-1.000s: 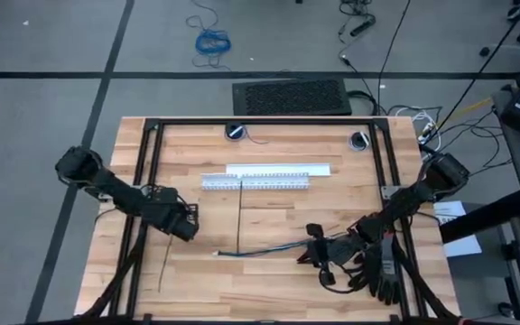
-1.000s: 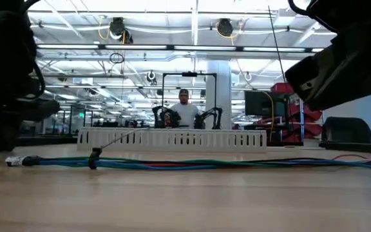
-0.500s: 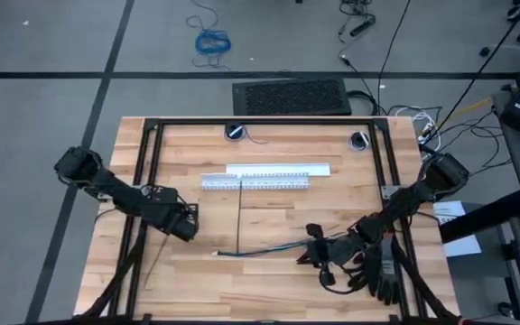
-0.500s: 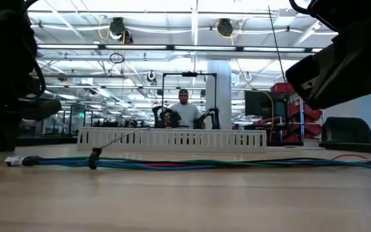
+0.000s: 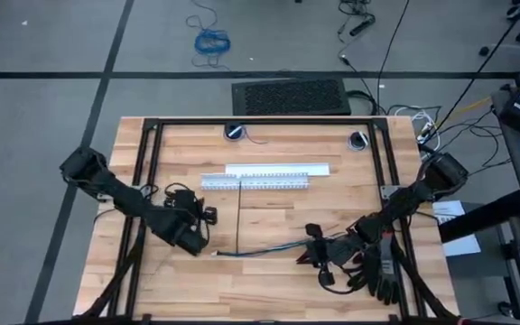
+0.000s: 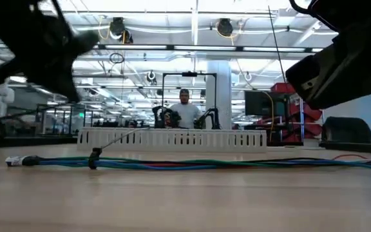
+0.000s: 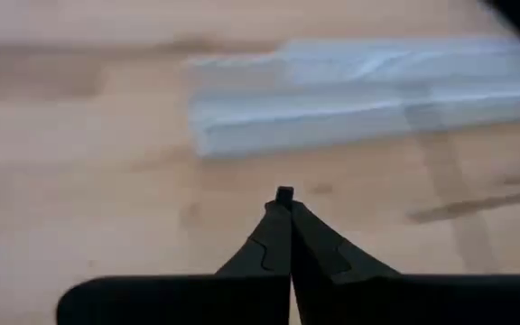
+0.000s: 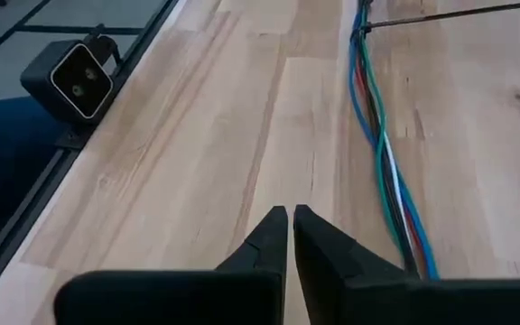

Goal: Ziptie cables
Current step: Assemble the cable wires with the second cable zip tie

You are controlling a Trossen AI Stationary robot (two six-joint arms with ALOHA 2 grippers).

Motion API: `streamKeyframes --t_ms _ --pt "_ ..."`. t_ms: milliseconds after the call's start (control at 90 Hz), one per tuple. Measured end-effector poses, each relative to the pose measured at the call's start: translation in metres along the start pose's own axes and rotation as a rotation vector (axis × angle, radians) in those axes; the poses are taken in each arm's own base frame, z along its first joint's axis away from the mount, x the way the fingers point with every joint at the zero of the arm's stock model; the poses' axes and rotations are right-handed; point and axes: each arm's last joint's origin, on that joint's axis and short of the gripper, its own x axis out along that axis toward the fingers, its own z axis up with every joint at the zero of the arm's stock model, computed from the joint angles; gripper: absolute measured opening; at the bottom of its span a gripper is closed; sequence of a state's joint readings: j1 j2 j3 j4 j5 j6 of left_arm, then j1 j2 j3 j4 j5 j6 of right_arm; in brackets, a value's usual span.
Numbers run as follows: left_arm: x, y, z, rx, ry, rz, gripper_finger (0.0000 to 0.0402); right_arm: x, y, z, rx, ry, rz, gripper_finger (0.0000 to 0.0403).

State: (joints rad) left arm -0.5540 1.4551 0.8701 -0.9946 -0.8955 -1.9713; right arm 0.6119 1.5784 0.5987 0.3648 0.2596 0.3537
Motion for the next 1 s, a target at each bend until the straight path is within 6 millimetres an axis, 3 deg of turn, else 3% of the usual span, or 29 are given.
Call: streamKeyframes --t_ms 378,1000 --pt "-0.051 -0.049 0.011 0.021 -0.295 -0.349 0.0 -0.002 0.007 -0.002 -0.001 -0.005 0.019 0.0013" --pt "-0.109 -0.1 0.025 0.119 -0.405 -0.57 0.0 -0.002 0.006 -0.001 0.005 -0.014 -0.005 0.0013"
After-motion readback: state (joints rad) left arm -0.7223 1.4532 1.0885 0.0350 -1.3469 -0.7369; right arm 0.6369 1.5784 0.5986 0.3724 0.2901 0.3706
